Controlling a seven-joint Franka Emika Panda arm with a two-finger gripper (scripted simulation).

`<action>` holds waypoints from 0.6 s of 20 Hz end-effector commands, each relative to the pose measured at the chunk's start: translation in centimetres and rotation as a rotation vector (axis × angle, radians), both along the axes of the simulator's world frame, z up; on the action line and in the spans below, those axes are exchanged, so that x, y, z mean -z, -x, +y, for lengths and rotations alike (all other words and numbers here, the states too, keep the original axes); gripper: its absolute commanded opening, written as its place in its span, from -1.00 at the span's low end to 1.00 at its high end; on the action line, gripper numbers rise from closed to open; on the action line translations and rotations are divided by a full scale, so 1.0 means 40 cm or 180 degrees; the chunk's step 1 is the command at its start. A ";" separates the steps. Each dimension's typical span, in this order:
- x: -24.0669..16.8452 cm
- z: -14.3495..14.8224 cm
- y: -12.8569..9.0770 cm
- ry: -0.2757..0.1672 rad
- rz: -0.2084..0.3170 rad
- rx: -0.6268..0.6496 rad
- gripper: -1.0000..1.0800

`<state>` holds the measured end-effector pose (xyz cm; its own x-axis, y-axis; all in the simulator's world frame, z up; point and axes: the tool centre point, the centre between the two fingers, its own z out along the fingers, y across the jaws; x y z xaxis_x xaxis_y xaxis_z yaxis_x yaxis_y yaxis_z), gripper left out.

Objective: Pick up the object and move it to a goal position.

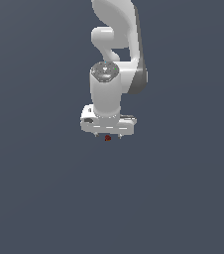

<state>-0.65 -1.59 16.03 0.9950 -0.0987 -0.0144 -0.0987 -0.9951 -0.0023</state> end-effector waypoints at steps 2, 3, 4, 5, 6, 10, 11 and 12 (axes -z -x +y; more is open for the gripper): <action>0.024 0.001 0.015 -0.0004 -0.0001 0.0189 0.92; 0.032 0.001 0.020 -0.0005 -0.0002 0.0254 0.92; 0.041 0.001 0.026 -0.0006 -0.0003 0.0325 0.92; 0.050 0.001 0.032 -0.0007 -0.0004 0.0400 0.92; 0.059 0.001 0.039 -0.0008 -0.0004 0.0481 0.92; 0.101 0.000 0.071 -0.0009 -0.0009 0.0842 0.92; 0.111 0.000 0.079 -0.0009 -0.0010 0.0935 0.92; 0.121 -0.001 0.088 -0.0008 -0.0011 0.1029 0.92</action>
